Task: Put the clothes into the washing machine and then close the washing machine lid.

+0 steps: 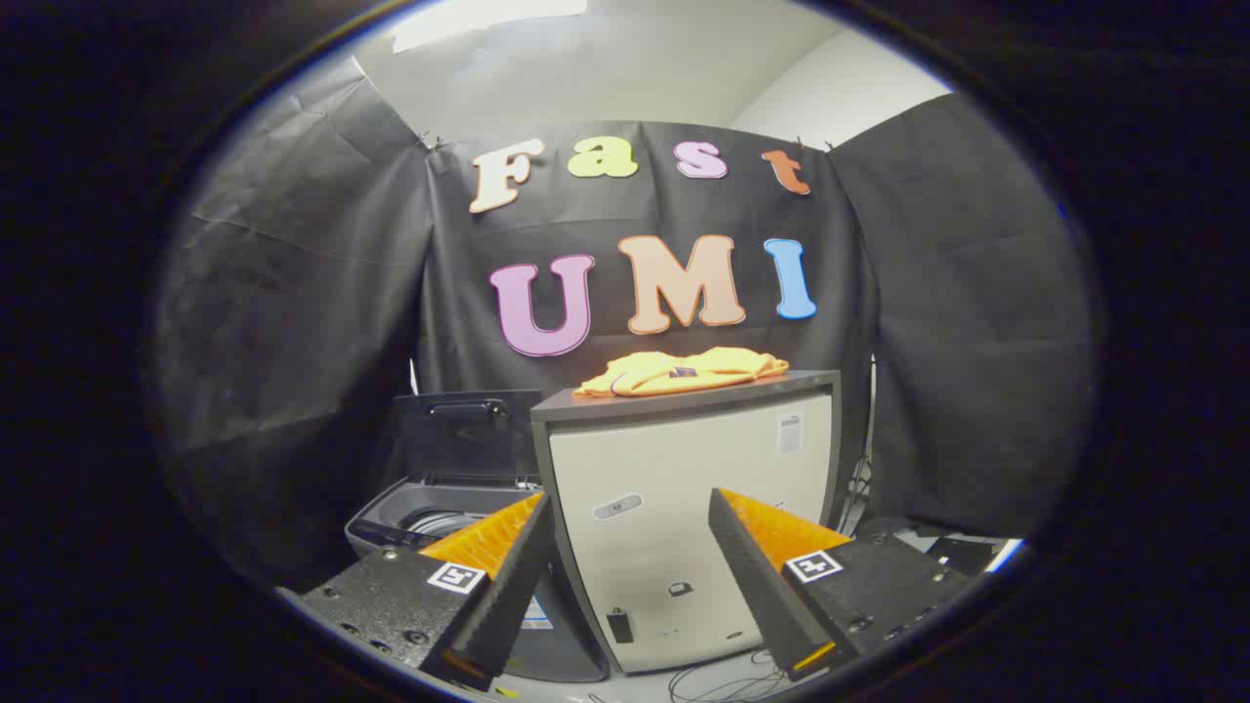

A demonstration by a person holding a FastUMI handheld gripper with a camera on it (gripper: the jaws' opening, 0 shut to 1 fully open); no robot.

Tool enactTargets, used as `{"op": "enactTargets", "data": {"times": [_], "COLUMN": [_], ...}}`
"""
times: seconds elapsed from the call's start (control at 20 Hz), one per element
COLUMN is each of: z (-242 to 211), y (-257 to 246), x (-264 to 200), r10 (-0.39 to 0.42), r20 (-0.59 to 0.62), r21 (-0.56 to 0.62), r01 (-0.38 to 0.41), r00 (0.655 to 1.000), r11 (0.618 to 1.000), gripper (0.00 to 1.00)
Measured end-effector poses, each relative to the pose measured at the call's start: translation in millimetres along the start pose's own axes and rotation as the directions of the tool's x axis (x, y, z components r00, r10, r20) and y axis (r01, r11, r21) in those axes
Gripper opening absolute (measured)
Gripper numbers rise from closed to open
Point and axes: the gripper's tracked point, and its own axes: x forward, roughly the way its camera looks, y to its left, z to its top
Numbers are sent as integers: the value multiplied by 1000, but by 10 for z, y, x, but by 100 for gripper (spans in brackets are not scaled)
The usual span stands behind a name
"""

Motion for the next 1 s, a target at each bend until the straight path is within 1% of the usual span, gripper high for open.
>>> {"op": "enactTargets", "data": {"times": [0.2, 0.35, 0.55, 0.7, 1.0], "z": [109, 118, 118, 138, 125], "y": [87, 45, 50, 40, 21], "x": [-52, -64, -78, -77, 55], "r10": [14, -6, -7, -11, -29], "r20": [15, 13, 4, 3, -22], "r21": [-17, -32, -11, -17, -18], "r01": [-14, 6, 7, 11, 28], "r00": [1000, 1000, 1000, 1000, 999], "r11": [1000, 999, 1000, 1000, 999], "gripper": [96, 96, 96, 96, 96]}}
